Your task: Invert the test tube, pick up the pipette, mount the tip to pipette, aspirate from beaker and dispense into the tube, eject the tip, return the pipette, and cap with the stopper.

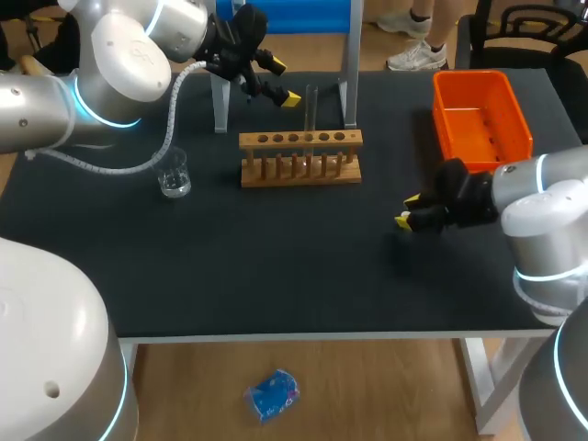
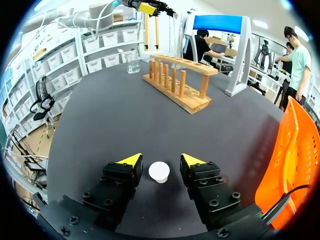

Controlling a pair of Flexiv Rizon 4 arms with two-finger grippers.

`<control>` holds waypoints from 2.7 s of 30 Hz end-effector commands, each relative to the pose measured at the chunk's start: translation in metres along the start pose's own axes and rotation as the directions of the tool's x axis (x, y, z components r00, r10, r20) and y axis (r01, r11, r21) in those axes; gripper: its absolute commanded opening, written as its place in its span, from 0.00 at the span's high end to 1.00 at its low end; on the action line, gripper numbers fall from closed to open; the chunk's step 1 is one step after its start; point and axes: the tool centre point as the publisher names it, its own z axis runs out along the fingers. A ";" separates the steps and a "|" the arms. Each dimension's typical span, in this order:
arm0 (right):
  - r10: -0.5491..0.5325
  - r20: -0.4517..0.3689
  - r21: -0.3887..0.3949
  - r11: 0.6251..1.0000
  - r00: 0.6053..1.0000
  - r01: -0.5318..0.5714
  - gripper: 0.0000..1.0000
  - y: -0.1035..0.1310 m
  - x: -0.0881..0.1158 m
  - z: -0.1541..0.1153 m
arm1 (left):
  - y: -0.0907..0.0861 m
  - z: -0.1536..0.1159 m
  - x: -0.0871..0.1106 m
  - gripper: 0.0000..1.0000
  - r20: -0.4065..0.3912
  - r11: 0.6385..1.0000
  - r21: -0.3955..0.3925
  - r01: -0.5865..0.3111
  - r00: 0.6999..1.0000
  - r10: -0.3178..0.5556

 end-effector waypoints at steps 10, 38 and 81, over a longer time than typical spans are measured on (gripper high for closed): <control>0.001 0.001 0.002 1.000 1.000 -0.001 0.59 0.000 0.000 0.002 | -0.001 -0.001 0.000 0.00 -0.002 1.000 -0.005 0.002 1.000 -0.002; 0.010 0.011 0.009 1.000 1.000 -0.010 0.69 -0.005 0.002 -0.004 | -0.001 -0.001 0.000 0.00 -0.002 1.000 -0.005 0.002 1.000 -0.002; -0.362 -0.423 -0.143 0.932 0.831 0.333 1.00 0.152 -0.005 -0.091 | -0.001 -0.001 0.000 0.00 -0.002 1.000 -0.005 0.002 1.000 -0.002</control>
